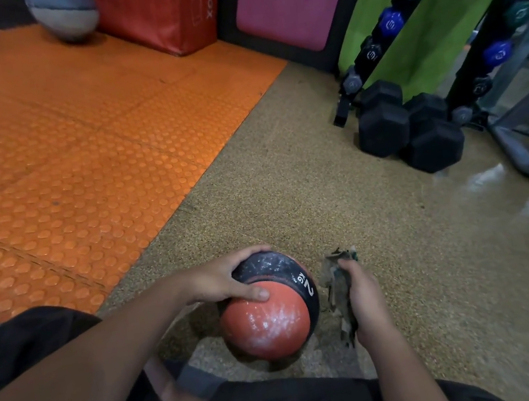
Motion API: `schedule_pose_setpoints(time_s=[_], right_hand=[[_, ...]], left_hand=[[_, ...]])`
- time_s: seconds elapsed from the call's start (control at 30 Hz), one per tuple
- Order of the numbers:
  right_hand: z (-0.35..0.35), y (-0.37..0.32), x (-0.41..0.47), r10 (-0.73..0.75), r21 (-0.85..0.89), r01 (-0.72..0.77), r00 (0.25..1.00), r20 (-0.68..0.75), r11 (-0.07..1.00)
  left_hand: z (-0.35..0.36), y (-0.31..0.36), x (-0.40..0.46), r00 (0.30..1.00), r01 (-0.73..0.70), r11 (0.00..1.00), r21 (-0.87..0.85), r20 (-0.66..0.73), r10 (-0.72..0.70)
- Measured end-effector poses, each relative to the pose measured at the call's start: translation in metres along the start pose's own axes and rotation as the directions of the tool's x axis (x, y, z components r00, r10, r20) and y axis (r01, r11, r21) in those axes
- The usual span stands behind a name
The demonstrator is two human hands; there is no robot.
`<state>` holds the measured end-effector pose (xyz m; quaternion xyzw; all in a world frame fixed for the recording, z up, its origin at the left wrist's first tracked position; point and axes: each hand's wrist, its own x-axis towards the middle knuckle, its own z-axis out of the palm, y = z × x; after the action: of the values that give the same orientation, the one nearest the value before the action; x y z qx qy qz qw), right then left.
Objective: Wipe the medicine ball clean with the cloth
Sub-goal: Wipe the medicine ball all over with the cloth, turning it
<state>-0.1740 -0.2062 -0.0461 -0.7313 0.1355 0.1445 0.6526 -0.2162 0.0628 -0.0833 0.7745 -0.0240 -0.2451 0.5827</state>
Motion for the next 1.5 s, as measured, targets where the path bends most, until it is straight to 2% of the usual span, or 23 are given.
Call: schedule_pose_setpoints(time_s=[0.1,0.17,0.23,0.3,0.37,0.4,0.5,0.57,0.63,0.73,0.87,0.93,1.0,1.07,1.13,1.27,1.43,1.5], right_hand=[[-0.002,0.002,0.001,-0.050,-0.073,0.052,0.998,0.026,0.996],[-0.001,0.006,0.002,-0.054,-0.146,0.064,0.996,0.072,0.987],[0.005,0.010,0.000,-0.054,-0.226,0.090,0.986,0.160,0.970],[0.012,0.014,-0.004,-0.067,-0.305,0.149,0.962,0.266,0.941],[0.019,0.014,-0.007,-0.111,-0.361,0.243,0.930,0.350,0.900],[0.021,0.013,-0.010,-0.148,-0.380,0.297,0.915,0.375,0.876],[0.022,0.014,-0.011,-0.256,-0.437,0.409,0.895,0.366,0.801],[0.020,0.013,-0.013,-0.289,-0.445,0.422,0.896,0.336,0.790],[0.016,0.008,-0.017,-0.272,-0.407,0.379,0.915,0.298,0.831],[0.013,-0.001,-0.021,-0.168,-0.184,0.221,0.949,0.266,0.958],[0.012,-0.003,-0.020,-0.157,-0.086,0.186,0.949,0.273,0.979],[0.013,0.000,-0.018,-0.169,-0.152,0.211,0.953,0.250,0.966],[0.013,0.004,-0.014,-0.202,-0.280,0.269,0.949,0.244,0.922],[0.014,0.007,-0.010,-0.249,-0.344,0.315,0.943,0.222,0.885],[0.016,0.006,-0.008,-0.258,-0.323,0.308,0.947,0.190,0.895],[0.015,-0.001,-0.004,-0.216,-0.187,0.234,0.970,0.114,0.954],[0.007,-0.012,-0.008,0.043,0.073,-0.052,0.992,0.118,0.996],[0.007,-0.012,-0.008,0.040,0.081,-0.048,0.994,0.101,0.996]], left_hand=[[-0.014,0.001,-0.008,0.998,0.044,0.994,0.098,-0.038,-0.041],[-0.031,-0.001,-0.016,0.980,0.181,0.967,0.181,-0.110,-0.163],[-0.050,-0.006,-0.029,0.934,0.352,0.924,0.151,-0.125,-0.336],[-0.060,-0.011,-0.037,0.904,0.425,0.905,0.018,-0.061,-0.423],[-0.051,-0.007,-0.037,0.925,0.374,0.920,-0.116,-0.020,-0.378],[-0.043,-0.003,-0.035,0.940,0.327,0.936,-0.131,-0.051,-0.336],[-0.028,0.004,-0.022,0.954,0.222,0.971,-0.094,-0.187,-0.236],[-0.029,0.006,-0.023,0.966,0.181,0.983,-0.018,-0.185,-0.181],[-0.032,0.004,-0.023,0.977,0.127,0.990,0.069,-0.179,-0.113],[-0.031,0.004,-0.022,0.983,0.076,0.982,0.172,-0.180,-0.045],[-0.036,0.010,-0.025,0.966,0.166,0.922,0.350,-0.244,-0.081],[-0.039,0.015,-0.031,0.940,0.251,0.902,0.351,-0.311,-0.141],[-0.039,0.019,-0.035,0.904,0.377,0.865,0.331,-0.334,-0.266],[-0.036,0.021,-0.035,0.850,0.508,0.829,0.234,-0.295,-0.437],[-0.031,0.025,-0.034,0.826,0.543,0.829,0.129,-0.260,-0.501],[-0.031,0.025,-0.029,0.861,0.443,0.891,0.102,-0.325,-0.391],[-0.032,0.011,-0.018,0.908,0.316,0.943,0.104,-0.320,-0.269],[-0.029,0.014,-0.015,0.904,0.294,0.951,0.100,-0.352,-0.242]])
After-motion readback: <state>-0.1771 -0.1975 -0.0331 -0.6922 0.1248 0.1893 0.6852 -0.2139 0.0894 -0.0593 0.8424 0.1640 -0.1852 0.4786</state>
